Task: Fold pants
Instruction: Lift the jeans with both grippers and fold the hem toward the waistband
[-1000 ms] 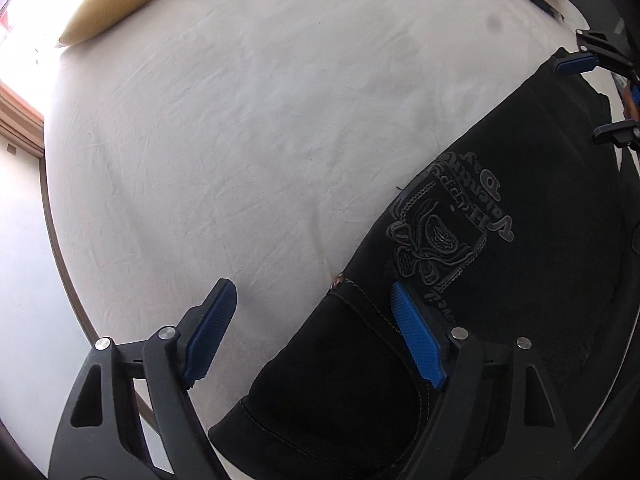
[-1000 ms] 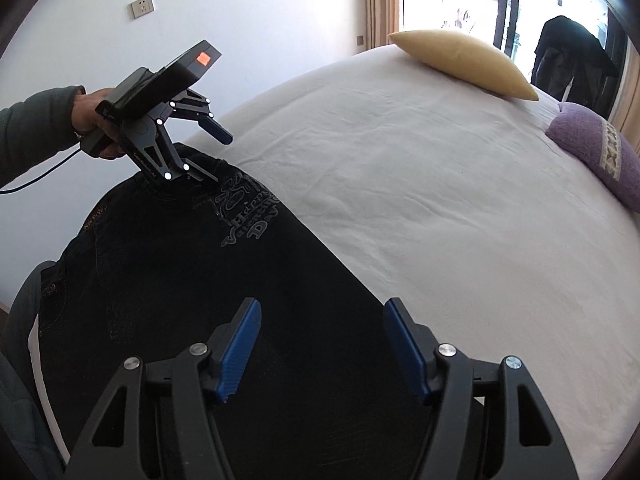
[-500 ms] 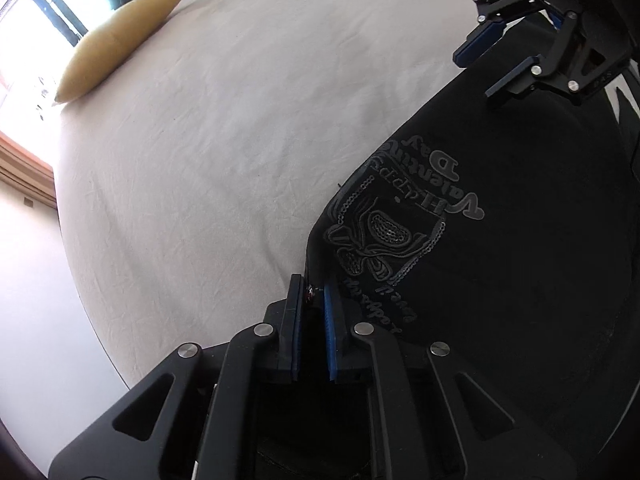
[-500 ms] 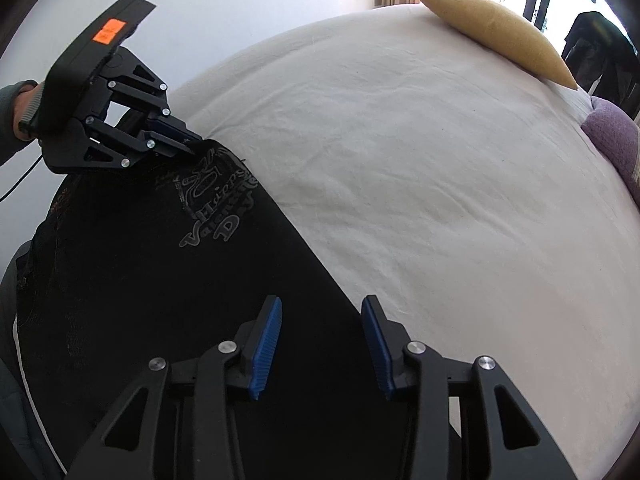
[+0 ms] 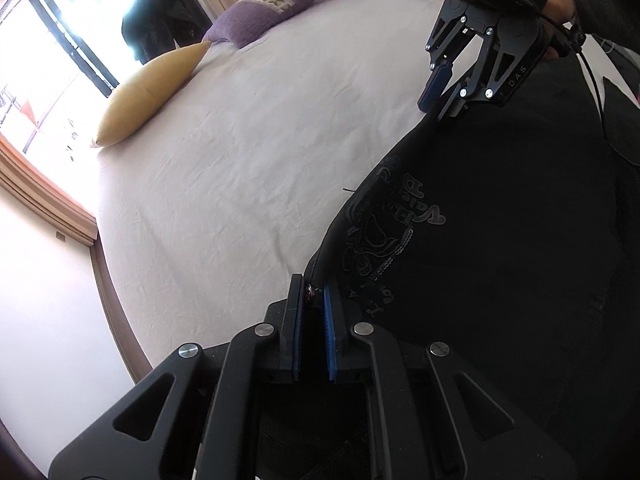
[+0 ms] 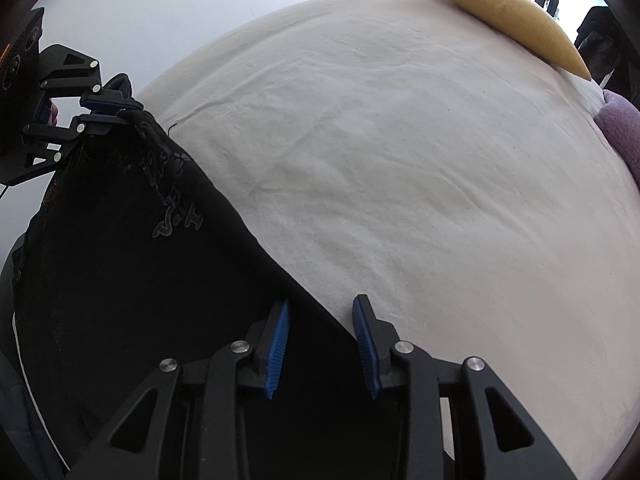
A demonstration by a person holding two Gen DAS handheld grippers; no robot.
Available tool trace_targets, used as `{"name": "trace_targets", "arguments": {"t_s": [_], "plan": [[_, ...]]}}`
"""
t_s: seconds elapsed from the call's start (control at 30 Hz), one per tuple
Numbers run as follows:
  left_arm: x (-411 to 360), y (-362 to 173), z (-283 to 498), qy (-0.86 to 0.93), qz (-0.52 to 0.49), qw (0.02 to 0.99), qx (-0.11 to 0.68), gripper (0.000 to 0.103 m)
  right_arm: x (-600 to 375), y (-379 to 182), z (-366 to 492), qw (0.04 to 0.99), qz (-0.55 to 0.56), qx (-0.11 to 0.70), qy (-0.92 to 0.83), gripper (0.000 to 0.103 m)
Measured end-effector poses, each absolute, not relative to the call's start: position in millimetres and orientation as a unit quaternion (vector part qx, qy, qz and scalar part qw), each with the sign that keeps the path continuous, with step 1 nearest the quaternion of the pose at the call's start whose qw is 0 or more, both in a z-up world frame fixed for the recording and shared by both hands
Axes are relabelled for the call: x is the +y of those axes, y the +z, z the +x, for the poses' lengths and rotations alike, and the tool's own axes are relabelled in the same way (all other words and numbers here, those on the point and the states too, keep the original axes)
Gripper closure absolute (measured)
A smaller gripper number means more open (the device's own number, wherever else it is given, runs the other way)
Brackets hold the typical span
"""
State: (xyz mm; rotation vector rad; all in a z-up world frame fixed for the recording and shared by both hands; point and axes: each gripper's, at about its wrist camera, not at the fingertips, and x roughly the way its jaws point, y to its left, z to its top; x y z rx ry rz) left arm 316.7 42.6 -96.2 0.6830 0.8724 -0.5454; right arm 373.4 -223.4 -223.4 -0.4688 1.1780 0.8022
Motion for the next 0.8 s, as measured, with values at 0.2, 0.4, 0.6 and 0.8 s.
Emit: {"name": "trace_targets", "arguments": {"t_s": [0.2, 0.4, 0.6, 0.8], "plan": [[41.0, -85.2, 322.0, -0.252, 0.318, 0.816, 0.413, 0.095, -215.8, -221.4, 369.9, 0.724, -0.227, 0.536, 0.371, 0.091], [44.2, -82.3, 326.1, -0.246, 0.312, 0.820, 0.412, 0.096, -210.9, -214.1, 356.2, 0.740, -0.247, 0.511, 0.361, 0.098], [42.5, -77.3, 319.5, -0.236, 0.302, 0.829, 0.408, 0.096, -204.2, -202.1, 335.4, 0.765, -0.271, 0.484, 0.327, 0.100], [41.8, -62.6, 306.5, -0.234, 0.301, 0.833, 0.401, 0.096, -203.2, -186.2, 305.5, 0.784, -0.269, 0.472, 0.300, 0.100]]}}
